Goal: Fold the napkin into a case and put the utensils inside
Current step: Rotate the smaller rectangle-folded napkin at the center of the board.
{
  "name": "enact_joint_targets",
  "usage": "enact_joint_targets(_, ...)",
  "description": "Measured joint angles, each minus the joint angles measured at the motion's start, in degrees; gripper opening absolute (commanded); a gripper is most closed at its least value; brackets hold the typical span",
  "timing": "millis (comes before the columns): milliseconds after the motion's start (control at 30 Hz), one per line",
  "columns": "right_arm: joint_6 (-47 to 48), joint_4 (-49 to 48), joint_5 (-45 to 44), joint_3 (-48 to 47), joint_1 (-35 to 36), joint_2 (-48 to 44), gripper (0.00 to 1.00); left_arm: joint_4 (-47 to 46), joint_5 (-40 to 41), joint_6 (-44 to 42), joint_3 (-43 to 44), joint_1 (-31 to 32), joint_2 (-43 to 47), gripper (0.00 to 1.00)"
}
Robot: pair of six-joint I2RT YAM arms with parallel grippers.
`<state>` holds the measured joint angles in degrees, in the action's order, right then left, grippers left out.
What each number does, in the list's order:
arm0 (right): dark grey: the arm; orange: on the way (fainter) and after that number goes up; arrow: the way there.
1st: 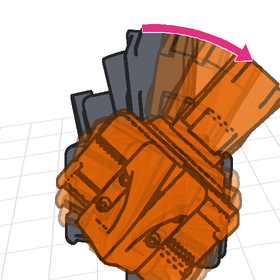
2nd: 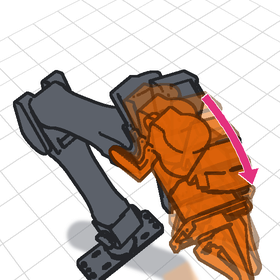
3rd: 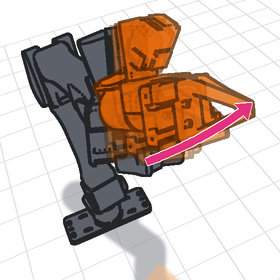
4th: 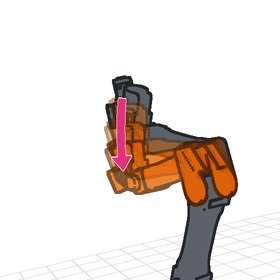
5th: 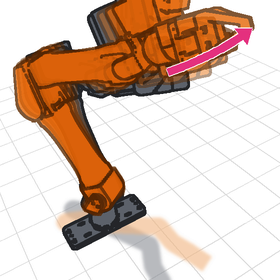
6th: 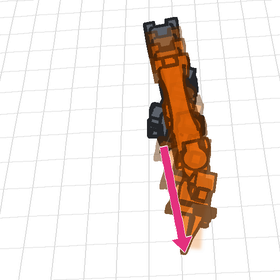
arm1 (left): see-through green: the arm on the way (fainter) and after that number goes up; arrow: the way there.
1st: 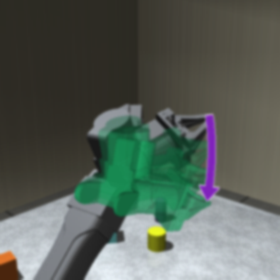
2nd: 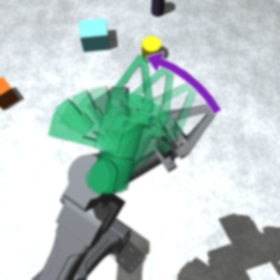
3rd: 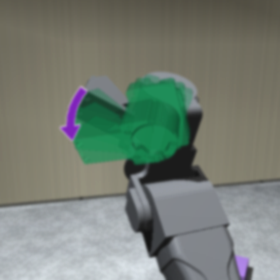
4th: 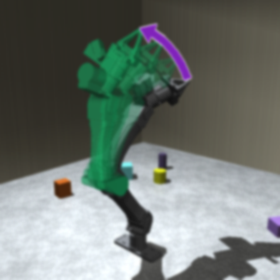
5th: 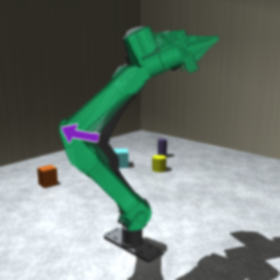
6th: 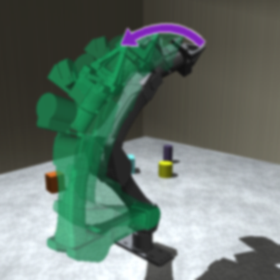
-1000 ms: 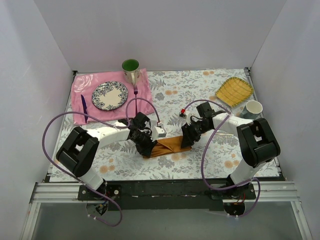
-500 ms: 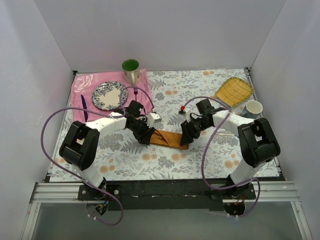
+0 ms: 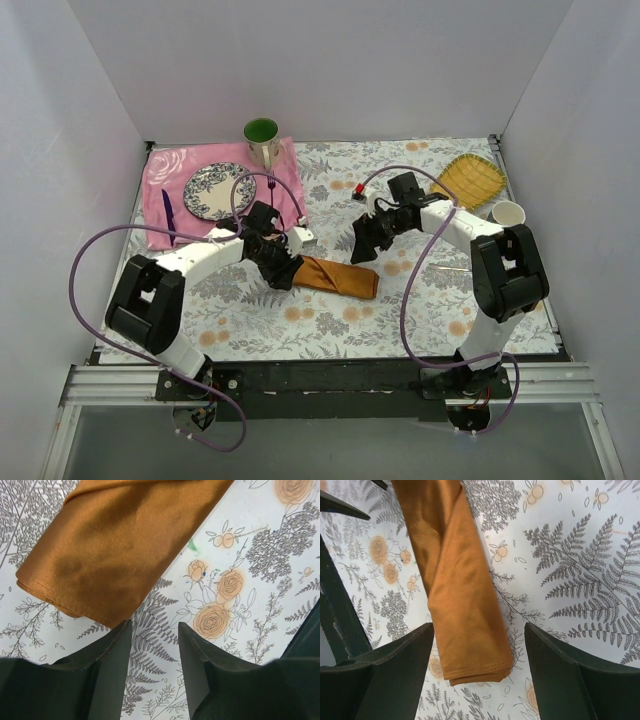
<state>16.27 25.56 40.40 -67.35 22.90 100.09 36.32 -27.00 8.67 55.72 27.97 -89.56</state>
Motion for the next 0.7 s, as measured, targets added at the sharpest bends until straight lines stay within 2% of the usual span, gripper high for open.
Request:
enact_joint_targets(267, 0.85, 0.13, -1.18, 0.39, 0.0, 3.34, 0.81, 0.52, 3.13, 0.09, -1.18, 0.0, -2.91, 0.4)
enact_joint_targets(433, 1.68, -0.11, -0.66, 4.13, 0.04, 3.32, 0.79, -0.37, 4.59, 0.72, -1.09, -0.02, -4.76, 0.41)
enact_joint_targets(700, 1.31, -1.75, 2.49, 13.44, 1.62, -1.7, 0.79, -2.99, 4.68, 2.32, 6.67, 0.0, -11.8, 0.42)
